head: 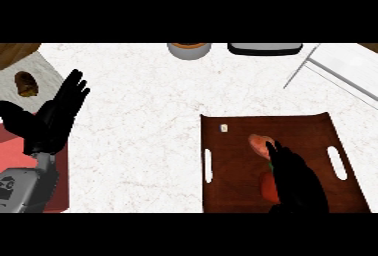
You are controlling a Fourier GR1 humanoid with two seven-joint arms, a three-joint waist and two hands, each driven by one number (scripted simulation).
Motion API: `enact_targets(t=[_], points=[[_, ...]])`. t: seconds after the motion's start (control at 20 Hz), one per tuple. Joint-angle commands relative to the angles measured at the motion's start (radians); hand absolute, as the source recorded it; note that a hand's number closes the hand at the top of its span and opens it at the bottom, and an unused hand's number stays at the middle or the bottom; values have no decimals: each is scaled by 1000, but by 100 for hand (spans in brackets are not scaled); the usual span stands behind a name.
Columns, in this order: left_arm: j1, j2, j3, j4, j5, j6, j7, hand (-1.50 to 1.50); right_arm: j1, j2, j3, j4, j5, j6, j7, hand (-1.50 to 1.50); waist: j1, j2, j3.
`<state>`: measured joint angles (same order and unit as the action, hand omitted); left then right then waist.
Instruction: Pick the bell pepper from the tray and place it in the tiered shelf
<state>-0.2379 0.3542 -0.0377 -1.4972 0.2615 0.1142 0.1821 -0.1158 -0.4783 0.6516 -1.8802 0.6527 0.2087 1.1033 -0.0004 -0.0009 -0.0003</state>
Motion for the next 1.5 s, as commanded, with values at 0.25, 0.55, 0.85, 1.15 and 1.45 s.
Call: enact_targets(t=[0.25,0.55,0.85,1.15,1.45], points=[[-1,-54,4,4,-38,-7,15,0,51,103,-45,134,90,7,-5,-150,-2,1,0],[-25,-53,37,-11,-64,-22,47,0,53,152,-106,233,121,18,-102,-150,0,1,0],[6,-81,26,-38,-88,-13,44,0,58,140,-130,281,131,41,-175,150,2,0,1],[-7,-67,74,-39,-76,-39,54,0,70,94,-136,237,232,-26,-293,150,-2,0,0],[-22,-52,96,-9,-64,-65,52,0,137,97,5,133,265,-89,-450,150,-12,-3,1]])
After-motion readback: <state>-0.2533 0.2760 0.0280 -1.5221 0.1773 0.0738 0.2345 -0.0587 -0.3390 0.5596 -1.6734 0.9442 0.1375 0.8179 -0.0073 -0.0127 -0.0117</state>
